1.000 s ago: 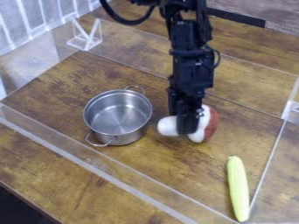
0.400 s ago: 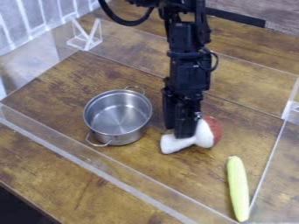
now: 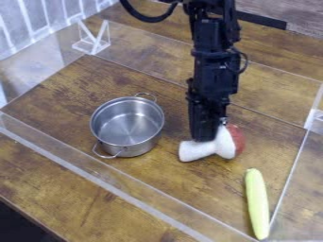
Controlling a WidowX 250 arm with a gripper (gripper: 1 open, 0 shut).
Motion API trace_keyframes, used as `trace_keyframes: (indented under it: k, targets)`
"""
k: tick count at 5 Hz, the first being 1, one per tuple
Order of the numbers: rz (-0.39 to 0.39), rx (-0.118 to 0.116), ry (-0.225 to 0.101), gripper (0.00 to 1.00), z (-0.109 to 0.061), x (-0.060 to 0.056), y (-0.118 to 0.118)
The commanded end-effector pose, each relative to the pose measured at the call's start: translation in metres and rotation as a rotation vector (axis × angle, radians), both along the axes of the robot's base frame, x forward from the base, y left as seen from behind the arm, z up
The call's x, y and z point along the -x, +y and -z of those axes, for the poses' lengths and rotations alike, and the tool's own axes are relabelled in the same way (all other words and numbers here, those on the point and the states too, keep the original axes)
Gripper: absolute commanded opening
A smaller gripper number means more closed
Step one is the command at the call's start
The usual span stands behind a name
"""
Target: Remove the mushroom from the silver pot and put it on the table
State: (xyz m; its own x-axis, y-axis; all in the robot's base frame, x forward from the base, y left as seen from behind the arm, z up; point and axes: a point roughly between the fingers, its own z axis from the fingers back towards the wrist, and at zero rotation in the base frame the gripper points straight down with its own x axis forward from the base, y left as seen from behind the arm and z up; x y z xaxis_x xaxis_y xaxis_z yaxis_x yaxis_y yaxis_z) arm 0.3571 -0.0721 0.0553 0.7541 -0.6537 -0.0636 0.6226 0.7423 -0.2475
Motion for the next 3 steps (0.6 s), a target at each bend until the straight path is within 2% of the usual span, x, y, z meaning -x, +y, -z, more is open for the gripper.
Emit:
trace_keyframes:
  k: [1,2,3]
  targets:
    - [0.016,0.008,-0.082,1.00,-0.0343,-0.0043,-0.0051]
    - [0.020,0.007,-0.078,1.00,-0.0424,-0.0014,-0.0043]
    - [0.018,0.004,-0.073,1.00,-0.0393,0.0018,-0.0069]
